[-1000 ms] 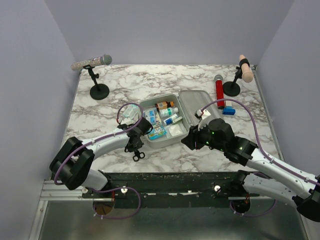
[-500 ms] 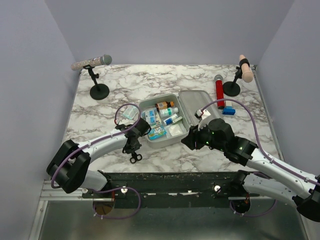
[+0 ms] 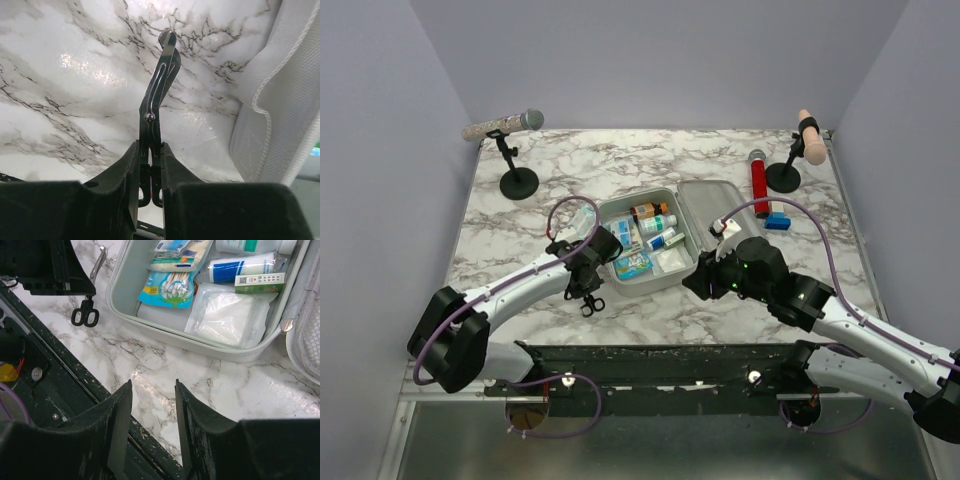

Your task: Organize the medicine kit

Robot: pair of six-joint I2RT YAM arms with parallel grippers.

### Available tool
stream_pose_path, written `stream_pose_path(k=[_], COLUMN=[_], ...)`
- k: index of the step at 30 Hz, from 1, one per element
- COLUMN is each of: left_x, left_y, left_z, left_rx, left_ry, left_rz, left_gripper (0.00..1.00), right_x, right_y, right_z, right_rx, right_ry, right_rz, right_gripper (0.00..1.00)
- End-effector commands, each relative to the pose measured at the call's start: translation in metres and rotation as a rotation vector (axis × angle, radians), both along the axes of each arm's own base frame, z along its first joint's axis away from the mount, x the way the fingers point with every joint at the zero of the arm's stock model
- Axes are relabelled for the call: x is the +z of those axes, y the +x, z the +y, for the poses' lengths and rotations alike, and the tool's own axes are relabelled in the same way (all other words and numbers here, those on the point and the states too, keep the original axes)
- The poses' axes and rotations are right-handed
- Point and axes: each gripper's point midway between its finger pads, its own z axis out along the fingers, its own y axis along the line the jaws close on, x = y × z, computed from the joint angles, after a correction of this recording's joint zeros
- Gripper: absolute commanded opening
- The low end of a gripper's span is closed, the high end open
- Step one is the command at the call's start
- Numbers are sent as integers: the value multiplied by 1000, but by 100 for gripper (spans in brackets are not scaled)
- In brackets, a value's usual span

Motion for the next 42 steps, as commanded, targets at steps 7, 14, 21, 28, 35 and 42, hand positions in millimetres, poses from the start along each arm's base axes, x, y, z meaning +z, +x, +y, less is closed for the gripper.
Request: stream_pose_path(k=[7, 14, 21, 28, 35, 42], left_x=[78, 152, 170, 134, 99, 85], left_y=[26, 49, 89, 129, 153, 158], left_z=[0, -14, -61, -115, -134, -139], left_rx=[-5, -31, -115, -208, -247, -247], left_ry=[5, -62, -123, -112, -56, -66], left_rz=[-155, -288, -317, -248, -193, -171], left_gripper=[0, 0, 0, 0, 0, 29], right_x=[-5, 0, 1, 12, 12, 12], right_y=[-2, 0, 0, 5, 5, 5], right_z=[-4, -3, -5, -19, -27, -31], right_rx=[1, -3, -10, -70, -93, -112], right_ry=[-27, -20, -13, -25, -47, -55], right_rz=[-2, -15, -18, -62, -63, -63], right_gripper=[49, 49, 48, 49, 49, 49])
